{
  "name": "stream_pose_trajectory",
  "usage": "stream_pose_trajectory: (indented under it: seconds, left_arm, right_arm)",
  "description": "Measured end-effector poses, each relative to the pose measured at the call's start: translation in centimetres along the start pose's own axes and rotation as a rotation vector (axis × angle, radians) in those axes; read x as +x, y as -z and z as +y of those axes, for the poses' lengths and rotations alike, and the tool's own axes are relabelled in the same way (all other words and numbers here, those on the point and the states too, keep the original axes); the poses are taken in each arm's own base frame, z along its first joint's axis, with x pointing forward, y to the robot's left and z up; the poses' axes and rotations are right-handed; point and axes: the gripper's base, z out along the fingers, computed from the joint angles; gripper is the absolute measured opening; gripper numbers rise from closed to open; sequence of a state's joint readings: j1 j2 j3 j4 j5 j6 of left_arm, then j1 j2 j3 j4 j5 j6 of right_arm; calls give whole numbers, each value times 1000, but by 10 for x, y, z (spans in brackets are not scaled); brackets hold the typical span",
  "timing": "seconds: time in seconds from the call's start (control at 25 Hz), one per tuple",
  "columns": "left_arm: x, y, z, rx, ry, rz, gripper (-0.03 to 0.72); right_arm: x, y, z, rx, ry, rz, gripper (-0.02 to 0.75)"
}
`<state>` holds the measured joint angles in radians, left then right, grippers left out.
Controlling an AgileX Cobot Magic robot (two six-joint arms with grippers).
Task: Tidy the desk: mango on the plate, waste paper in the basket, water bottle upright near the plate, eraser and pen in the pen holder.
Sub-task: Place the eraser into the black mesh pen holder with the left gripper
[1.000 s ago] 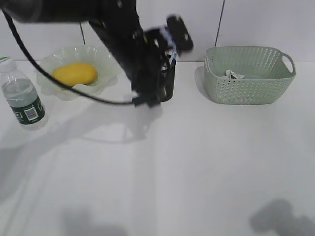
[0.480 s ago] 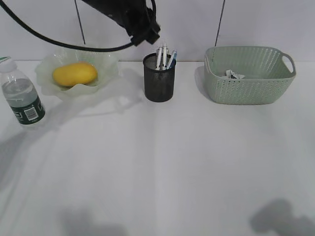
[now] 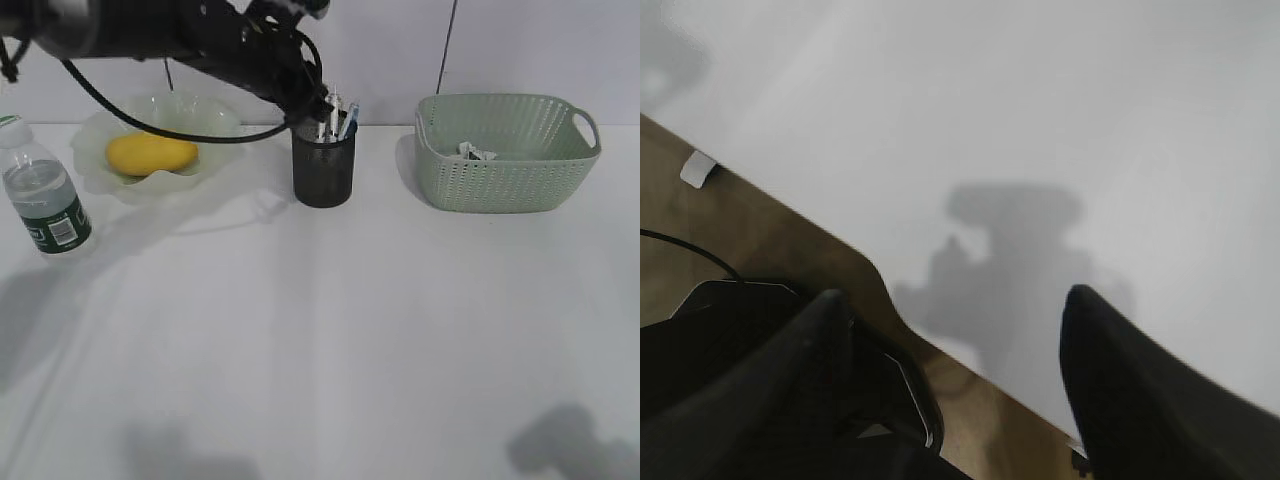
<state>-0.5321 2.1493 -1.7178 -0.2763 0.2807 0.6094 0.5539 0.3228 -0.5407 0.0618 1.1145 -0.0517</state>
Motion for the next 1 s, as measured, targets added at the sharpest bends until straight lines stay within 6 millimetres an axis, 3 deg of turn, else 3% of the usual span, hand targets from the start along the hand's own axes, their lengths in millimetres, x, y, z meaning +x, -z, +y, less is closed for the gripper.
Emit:
stream_pose_trajectory:
  seconds: [0.4, 0.68, 0.84, 1.0]
  left_arm:
    - [11, -16, -3, 6, 97, -10, 231]
    - [11, -16, -4, 7, 105, -12, 433]
    - [5, -10, -2, 4, 105, -27, 481]
    - [-11, 13, -1, 36, 98, -22, 486]
  right_arm:
    - [0, 0, 0, 0, -4, 0, 520]
    - [0, 0, 0, 0, -7, -1, 519]
    - [0, 0, 0, 0, -7, -1, 519]
    - [0, 0, 0, 0, -7, -1, 519]
